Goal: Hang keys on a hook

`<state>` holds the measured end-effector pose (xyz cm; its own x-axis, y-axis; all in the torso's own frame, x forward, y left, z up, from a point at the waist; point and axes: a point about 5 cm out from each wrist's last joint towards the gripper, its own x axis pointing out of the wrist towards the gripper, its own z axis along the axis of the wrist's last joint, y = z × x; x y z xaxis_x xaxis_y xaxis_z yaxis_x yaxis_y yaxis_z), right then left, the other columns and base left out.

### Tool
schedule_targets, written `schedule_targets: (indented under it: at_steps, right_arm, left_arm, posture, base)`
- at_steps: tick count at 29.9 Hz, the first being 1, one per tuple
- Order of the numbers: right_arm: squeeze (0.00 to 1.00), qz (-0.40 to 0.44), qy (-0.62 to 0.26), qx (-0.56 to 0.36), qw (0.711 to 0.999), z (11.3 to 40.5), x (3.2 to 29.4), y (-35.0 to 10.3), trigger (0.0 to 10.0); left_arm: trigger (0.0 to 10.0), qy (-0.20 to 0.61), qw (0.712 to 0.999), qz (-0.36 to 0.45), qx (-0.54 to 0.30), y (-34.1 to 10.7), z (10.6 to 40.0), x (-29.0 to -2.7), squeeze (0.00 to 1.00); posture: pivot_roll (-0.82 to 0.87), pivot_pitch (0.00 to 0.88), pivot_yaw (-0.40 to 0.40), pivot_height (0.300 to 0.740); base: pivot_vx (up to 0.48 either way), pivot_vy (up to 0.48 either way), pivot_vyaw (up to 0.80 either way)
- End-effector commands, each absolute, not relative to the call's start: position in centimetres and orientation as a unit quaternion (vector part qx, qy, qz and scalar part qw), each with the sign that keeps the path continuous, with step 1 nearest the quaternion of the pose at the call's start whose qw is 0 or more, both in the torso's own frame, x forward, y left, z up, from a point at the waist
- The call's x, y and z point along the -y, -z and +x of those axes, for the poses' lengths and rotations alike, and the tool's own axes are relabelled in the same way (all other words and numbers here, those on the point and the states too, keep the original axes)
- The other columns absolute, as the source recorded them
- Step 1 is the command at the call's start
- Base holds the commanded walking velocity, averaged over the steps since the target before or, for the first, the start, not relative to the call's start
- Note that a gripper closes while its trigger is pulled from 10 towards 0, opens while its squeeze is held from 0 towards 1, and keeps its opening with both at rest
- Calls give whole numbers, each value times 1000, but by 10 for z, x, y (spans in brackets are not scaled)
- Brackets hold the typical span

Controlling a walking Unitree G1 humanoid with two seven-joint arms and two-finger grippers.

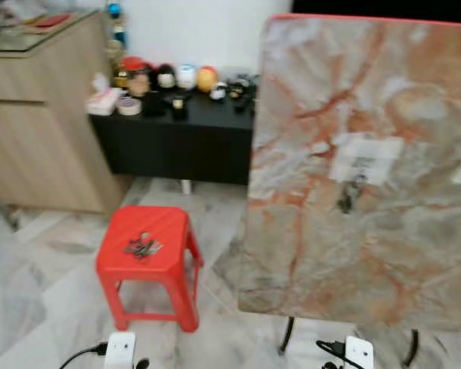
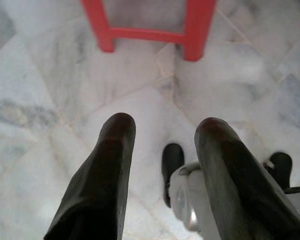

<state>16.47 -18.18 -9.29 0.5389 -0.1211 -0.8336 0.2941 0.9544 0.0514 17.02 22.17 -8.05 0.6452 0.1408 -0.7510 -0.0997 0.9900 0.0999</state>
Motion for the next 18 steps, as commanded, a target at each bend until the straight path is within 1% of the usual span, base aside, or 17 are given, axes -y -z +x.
schedule_targets:
  at_steps: [1, 18]
  right_arm:
    - [0, 100, 124, -466, 871, 162, 180, 94, 10000]
    - [0, 100, 121, -465, 871, 161, 179, 95, 10000]
  left_arm:
    - [10000, -69, 903, 30, -423, 82, 167, -223, 0]
    - [10000, -68, 900, 29, -429, 84, 163, -224, 0]
  posture:
    - [43, 0, -42, 740]
    - [45, 0, -40, 740]
  base:
    - [0, 368, 0]
    - [0, 367, 0]
